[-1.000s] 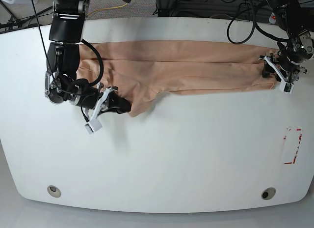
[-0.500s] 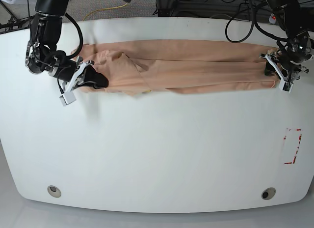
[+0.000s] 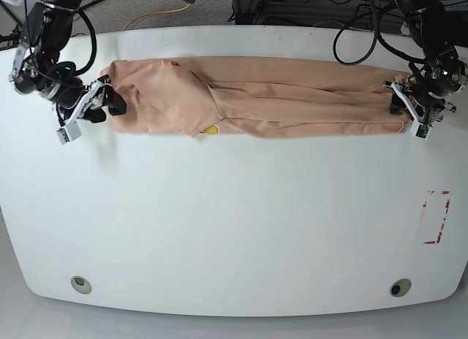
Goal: Fold the T-shirt properly
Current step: 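Grasp both ends of the peach strip with the right and left grippers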
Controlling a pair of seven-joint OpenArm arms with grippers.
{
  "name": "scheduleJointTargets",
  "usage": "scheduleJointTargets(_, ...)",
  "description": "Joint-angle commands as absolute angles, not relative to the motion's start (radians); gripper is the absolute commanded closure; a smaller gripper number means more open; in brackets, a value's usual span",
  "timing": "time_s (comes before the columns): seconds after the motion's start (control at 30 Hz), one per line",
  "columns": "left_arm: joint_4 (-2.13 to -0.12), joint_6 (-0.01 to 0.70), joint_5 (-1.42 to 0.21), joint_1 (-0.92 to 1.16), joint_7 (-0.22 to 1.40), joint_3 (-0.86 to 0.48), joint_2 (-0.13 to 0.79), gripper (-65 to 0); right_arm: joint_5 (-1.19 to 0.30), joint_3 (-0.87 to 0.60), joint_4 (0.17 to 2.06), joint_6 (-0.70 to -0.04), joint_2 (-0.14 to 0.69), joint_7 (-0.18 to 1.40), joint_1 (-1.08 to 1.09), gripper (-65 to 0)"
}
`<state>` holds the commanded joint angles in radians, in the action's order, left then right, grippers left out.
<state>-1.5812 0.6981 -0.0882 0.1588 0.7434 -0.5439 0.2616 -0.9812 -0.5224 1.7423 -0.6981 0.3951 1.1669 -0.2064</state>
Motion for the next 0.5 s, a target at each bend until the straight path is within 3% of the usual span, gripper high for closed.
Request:
scheduleJointTargets(0.2,-1.710,0.698,-0.088,0.145,0.748,-0.547,0.249,-31.8,-1.084,-0.486,1.811,-0.698,0.311,1.168,-0.226,-44.4)
scheduleJointTargets(0.4,-1.807,0.698,-0.085,0.143,0.748,-0.541,0.199,-31.8,-1.001,-0.337,1.810,-0.698,0.220,1.168,-0.226,-44.1)
scheduleJointTargets(0.5,-1.791,0.698,-0.079,0.145,0.748,-0.541,0.199,-31.8,-0.908,-0.285,1.810,-0.698,0.185,1.168,-0.228,-36.1)
